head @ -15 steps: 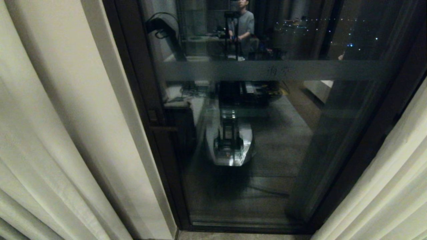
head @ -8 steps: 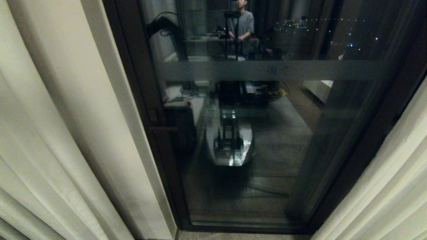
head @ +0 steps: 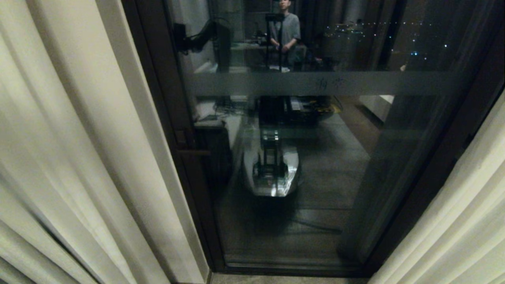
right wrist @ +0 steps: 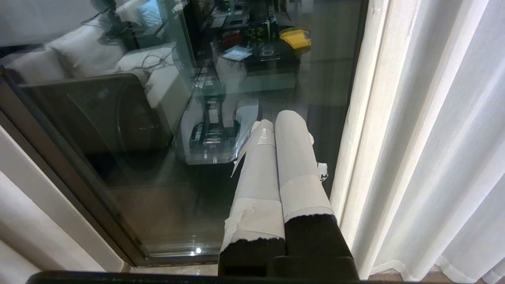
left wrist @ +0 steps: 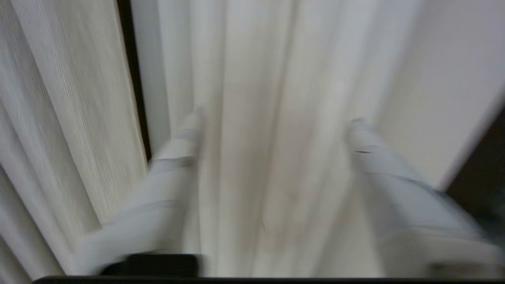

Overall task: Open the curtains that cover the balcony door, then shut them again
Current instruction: Pull the inner curtains open on both sides

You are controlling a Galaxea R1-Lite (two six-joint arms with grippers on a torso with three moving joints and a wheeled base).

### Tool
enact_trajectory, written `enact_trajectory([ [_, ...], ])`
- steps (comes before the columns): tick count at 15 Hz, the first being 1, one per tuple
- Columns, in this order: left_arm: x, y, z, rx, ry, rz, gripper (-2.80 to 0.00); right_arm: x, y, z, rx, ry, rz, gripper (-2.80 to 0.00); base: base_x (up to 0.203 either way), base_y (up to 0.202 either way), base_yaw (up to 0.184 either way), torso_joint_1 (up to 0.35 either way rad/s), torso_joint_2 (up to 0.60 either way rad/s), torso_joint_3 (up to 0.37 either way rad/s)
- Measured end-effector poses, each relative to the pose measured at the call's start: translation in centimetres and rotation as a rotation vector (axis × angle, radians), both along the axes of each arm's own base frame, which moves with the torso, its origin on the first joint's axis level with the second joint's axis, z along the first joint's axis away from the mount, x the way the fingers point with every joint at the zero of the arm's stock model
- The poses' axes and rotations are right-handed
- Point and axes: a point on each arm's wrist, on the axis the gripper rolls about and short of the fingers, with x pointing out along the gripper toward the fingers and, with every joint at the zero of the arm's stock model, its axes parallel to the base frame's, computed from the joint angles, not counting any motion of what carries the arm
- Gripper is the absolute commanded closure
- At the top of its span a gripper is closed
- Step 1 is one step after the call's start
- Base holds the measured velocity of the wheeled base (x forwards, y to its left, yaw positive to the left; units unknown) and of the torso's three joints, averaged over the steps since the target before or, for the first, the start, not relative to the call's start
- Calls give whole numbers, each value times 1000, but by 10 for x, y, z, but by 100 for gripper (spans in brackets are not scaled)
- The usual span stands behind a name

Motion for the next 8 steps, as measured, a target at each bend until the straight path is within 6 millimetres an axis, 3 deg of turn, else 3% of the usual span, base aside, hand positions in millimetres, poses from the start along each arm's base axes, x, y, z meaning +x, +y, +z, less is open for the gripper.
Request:
enact_trajectory([
  [3, -11, -27, -4, 6, -7, -55, 0, 0, 0, 0, 0, 0, 0, 0, 0, 0, 0, 0, 0, 0],
  [8, -18, -51, -12, 6, -1, -133, 0, 0, 0, 0, 0, 0, 1, 0, 0, 0, 0, 0, 0, 0],
])
